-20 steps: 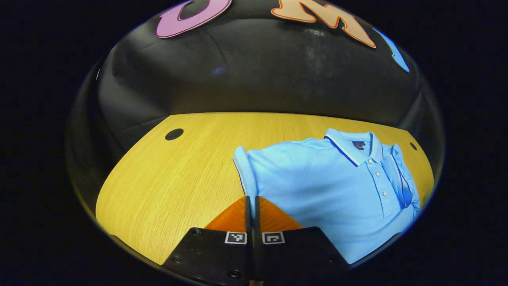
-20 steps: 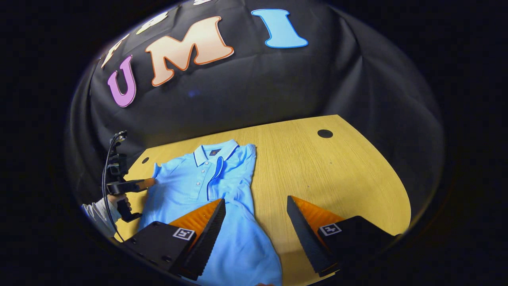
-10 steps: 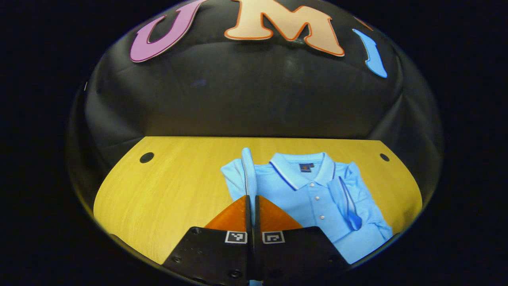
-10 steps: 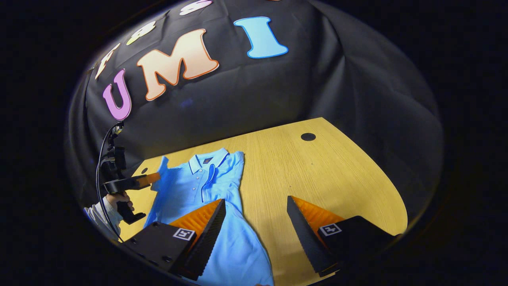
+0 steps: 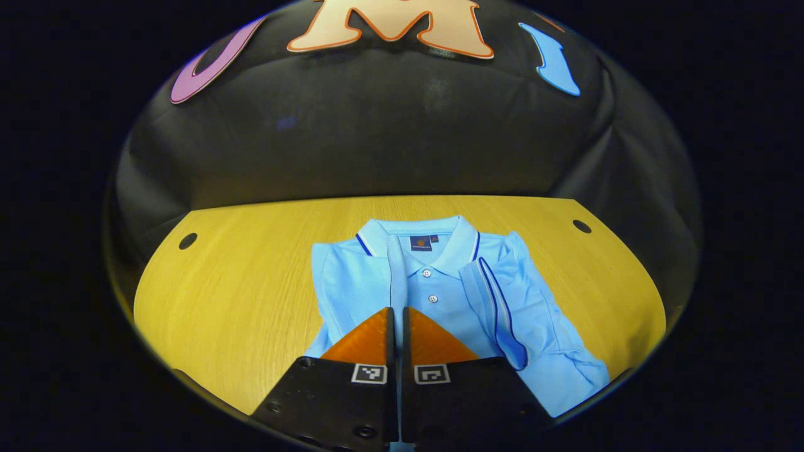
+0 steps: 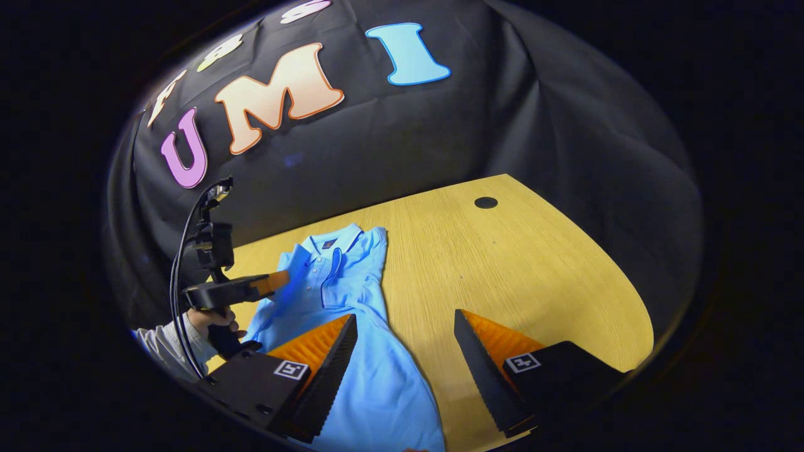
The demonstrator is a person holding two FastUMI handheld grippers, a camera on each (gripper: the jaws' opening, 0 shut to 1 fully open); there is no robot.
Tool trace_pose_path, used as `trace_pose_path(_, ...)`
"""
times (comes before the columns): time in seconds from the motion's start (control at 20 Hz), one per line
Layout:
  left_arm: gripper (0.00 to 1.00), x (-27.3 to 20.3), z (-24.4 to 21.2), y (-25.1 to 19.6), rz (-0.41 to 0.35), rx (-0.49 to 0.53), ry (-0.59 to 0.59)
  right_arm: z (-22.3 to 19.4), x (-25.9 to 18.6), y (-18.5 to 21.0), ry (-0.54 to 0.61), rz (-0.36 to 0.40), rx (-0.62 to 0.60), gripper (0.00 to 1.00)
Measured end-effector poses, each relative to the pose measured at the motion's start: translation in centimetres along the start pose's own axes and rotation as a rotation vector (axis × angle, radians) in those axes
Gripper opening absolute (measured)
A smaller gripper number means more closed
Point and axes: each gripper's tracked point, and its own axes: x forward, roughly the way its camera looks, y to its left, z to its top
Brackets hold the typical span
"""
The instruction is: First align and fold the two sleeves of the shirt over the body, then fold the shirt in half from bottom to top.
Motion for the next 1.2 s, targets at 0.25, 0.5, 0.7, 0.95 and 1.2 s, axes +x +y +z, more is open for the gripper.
trace_pose_path(0.25,1.0,-2.8,2.2,0.1,-0.062,0.004,-0.077,0.2,0.8,1.4,-0.03,0.0,0.016,0.97)
trace_pose_path(0.5,0.96,-9.0,2.6,1.9,-0.033,0.018,-0.158,1.5,-1.4,2.7,-0.118,0.02,-0.021,0.97)
trace_pose_path(0.7,0.96,-14.9,0.5,3.5,0.022,-0.022,-0.161,0.5,-4.5,2.0,-0.106,0.035,-0.07,0.97)
trace_pose_path(0.95,0.96,-21.3,-3.3,4.6,0.065,-0.021,-0.165,-2.3,-8.5,1.3,-0.102,0.043,-0.151,0.97)
trace_pose_path(1.2,0.96,-25.8,-9.0,4.2,0.068,-0.02,-0.116,-6.6,-11.7,0.5,-0.053,0.054,-0.183,0.97)
